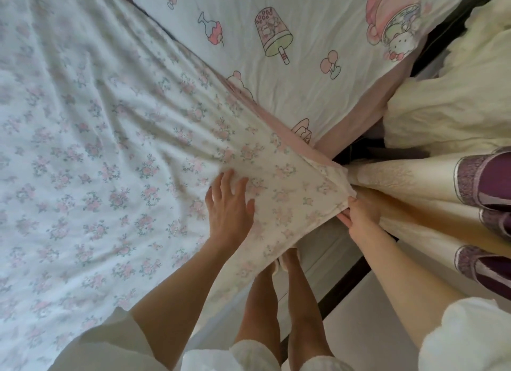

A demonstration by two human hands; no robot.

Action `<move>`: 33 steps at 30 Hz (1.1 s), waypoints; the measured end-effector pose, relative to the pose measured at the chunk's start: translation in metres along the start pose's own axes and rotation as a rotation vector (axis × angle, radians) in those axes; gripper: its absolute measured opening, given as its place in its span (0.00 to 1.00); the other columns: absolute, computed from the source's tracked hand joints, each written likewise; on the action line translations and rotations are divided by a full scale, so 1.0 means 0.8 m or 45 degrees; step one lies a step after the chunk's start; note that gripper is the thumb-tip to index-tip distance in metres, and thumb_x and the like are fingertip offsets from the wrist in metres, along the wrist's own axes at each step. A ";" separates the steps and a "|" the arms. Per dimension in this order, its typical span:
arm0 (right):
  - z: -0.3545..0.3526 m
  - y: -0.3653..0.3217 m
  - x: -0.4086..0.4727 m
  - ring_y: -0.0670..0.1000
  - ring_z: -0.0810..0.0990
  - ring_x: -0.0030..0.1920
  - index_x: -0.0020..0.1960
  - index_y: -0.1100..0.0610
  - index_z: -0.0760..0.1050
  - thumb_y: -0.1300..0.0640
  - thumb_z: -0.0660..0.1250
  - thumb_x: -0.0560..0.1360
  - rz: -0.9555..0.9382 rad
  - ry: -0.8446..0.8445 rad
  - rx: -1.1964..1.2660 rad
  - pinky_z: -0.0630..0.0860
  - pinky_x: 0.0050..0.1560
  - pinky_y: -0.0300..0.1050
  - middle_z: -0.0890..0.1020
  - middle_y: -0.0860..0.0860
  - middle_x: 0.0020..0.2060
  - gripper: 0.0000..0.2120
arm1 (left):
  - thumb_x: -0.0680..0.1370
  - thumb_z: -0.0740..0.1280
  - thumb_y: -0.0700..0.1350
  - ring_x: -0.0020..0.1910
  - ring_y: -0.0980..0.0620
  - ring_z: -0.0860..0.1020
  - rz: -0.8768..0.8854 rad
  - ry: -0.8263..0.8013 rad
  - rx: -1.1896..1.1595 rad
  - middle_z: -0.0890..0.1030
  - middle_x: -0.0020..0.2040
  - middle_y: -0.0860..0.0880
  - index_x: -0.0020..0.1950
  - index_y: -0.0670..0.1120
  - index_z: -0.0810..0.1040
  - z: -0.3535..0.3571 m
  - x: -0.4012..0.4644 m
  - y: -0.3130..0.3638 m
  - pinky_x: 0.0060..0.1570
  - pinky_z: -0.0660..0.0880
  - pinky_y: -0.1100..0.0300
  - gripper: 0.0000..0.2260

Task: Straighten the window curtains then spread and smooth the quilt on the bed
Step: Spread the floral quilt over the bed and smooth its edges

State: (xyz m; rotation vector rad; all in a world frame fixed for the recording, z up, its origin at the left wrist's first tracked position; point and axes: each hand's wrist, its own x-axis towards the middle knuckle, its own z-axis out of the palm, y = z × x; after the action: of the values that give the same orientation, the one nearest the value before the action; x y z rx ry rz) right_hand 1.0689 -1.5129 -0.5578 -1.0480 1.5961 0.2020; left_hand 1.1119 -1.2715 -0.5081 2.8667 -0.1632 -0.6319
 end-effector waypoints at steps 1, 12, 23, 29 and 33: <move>-0.001 -0.001 0.004 0.49 0.78 0.39 0.41 0.56 0.75 0.62 0.62 0.77 0.000 -0.008 -0.028 0.76 0.32 0.42 0.79 0.51 0.38 0.07 | 0.78 0.62 0.49 0.75 0.42 0.53 0.036 0.003 0.002 0.58 0.75 0.44 0.70 0.49 0.65 -0.003 0.003 0.000 0.72 0.55 0.43 0.21; 0.036 -0.021 -0.009 0.52 0.73 0.58 0.66 0.55 0.68 0.60 0.59 0.77 -0.536 -0.190 -0.650 0.70 0.56 0.46 0.74 0.54 0.63 0.18 | 0.79 0.58 0.41 0.76 0.43 0.53 0.514 0.117 0.183 0.60 0.76 0.45 0.74 0.48 0.61 -0.048 0.091 0.031 0.72 0.54 0.43 0.23; 0.040 -0.044 -0.008 0.56 0.74 0.41 0.52 0.61 0.68 0.59 0.53 0.79 -1.079 -0.164 -0.902 0.65 0.38 0.46 0.73 0.52 0.39 0.08 | 0.77 0.61 0.44 0.72 0.46 0.62 0.669 0.133 0.291 0.70 0.68 0.47 0.68 0.47 0.69 -0.069 0.130 0.060 0.71 0.53 0.40 0.18; 0.009 -0.074 -0.007 0.62 0.76 0.38 0.52 0.61 0.68 0.62 0.53 0.78 -1.390 0.075 -1.248 0.67 0.34 0.50 0.78 0.60 0.41 0.06 | 0.77 0.61 0.44 0.63 0.43 0.71 0.776 0.244 0.366 0.76 0.61 0.45 0.63 0.44 0.73 -0.082 0.130 0.063 0.67 0.61 0.45 0.15; 0.004 -0.071 -0.010 0.61 0.77 0.35 0.53 0.61 0.68 0.60 0.54 0.79 -1.432 0.127 -1.390 0.67 0.32 0.49 0.78 0.59 0.35 0.07 | 0.78 0.60 0.50 0.69 0.47 0.65 0.798 0.067 0.440 0.70 0.68 0.48 0.69 0.48 0.67 -0.078 0.145 0.057 0.71 0.57 0.47 0.20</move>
State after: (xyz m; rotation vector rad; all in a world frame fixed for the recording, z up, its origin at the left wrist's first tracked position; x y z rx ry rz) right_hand 1.1109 -1.5398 -0.5294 -2.6483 0.6668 0.2382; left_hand 1.2400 -1.3225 -0.4894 2.8761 -1.2053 -0.4254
